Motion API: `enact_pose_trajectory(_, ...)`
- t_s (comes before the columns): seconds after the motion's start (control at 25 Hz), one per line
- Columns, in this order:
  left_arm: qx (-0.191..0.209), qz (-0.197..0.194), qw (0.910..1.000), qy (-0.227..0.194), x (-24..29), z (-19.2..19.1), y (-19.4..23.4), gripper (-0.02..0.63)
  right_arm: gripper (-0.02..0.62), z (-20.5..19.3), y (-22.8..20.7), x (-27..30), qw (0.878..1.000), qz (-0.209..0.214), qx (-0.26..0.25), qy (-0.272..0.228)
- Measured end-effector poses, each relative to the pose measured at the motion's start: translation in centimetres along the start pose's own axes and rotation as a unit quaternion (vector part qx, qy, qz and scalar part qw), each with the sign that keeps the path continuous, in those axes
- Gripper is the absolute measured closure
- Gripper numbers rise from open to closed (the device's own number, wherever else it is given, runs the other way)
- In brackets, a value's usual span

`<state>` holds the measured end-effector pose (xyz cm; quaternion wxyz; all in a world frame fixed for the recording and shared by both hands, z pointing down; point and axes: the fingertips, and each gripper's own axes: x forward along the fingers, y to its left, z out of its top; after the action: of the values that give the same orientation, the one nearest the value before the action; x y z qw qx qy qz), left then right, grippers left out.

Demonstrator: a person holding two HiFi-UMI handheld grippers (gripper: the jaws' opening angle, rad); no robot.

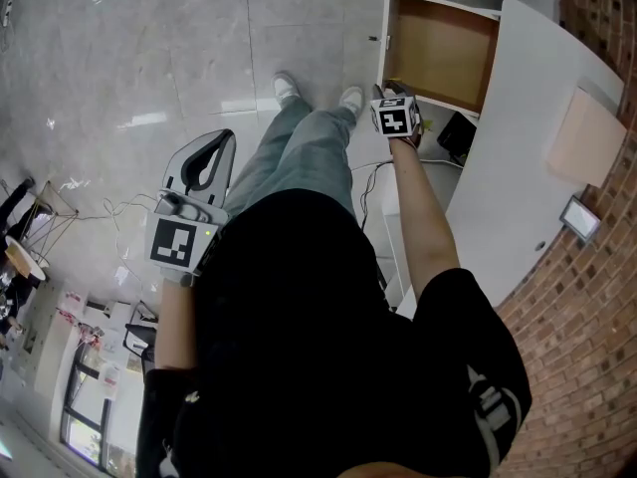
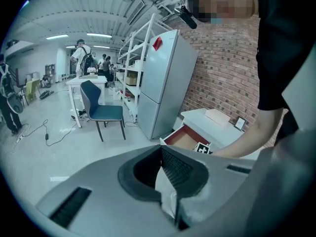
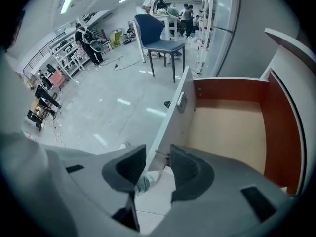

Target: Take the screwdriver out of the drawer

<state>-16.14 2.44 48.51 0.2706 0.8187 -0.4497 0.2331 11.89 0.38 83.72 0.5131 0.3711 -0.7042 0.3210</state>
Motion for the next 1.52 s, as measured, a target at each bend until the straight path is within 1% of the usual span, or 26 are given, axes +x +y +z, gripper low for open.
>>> enact_pose_trajectory(0.08,-0.003,0.001,1.0,0.002,0.0,-0.4,0.3,0.603,0.439,0.0,-0.2,0.5,1.0,-0.006,0.004,0.004)
enact_pose_trajectory(0.24,-0.009,0.001,0.9999,0.004,-0.2,-0.7,0.6,0.603,0.437,-0.4,-0.2,1.3,1.0,-0.005,0.015,0.006)
enact_pose_trajectory(0.44,-0.012,0.001,0.9999,0.005,-0.4,-0.9,0.7,0.603,0.448,-0.9,-0.1,2.1,0.999,-0.005,0.046,0.011)
enact_pose_trajectory(0.6,-0.018,0.003,0.9998,0.006,-0.6,-1.3,1.2,0.603,0.439,-1.0,-0.4,2.4,0.997,-0.011,0.072,0.008)
enact_pose_trajectory(0.84,-0.021,0.002,0.9998,0.004,-0.9,-1.6,1.4,0.602,0.467,-1.0,-0.2,1.9,0.995,-0.029,0.096,-0.003)
enact_pose_trajectory(1.12,-0.021,0.001,0.9998,-0.004,-1.4,-1.5,1.5,0.603,0.497,-0.7,0.0,1.1,0.994,-0.04,0.101,-0.012)
enact_pose_trajectory(1.32,-0.02,0.0,0.9998,-0.009,-1.7,-1.4,1.4,0.603,0.541,-0.7,-0.7,0.0,0.994,-0.061,0.09,-0.019)
enact_pose_trajectory(1.52,-0.02,0.001,0.9996,-0.02,-1.8,-1.0,1.3,0.603,0.56,-0.3,-2.1,-1.3,0.994,-0.086,0.068,-0.02)
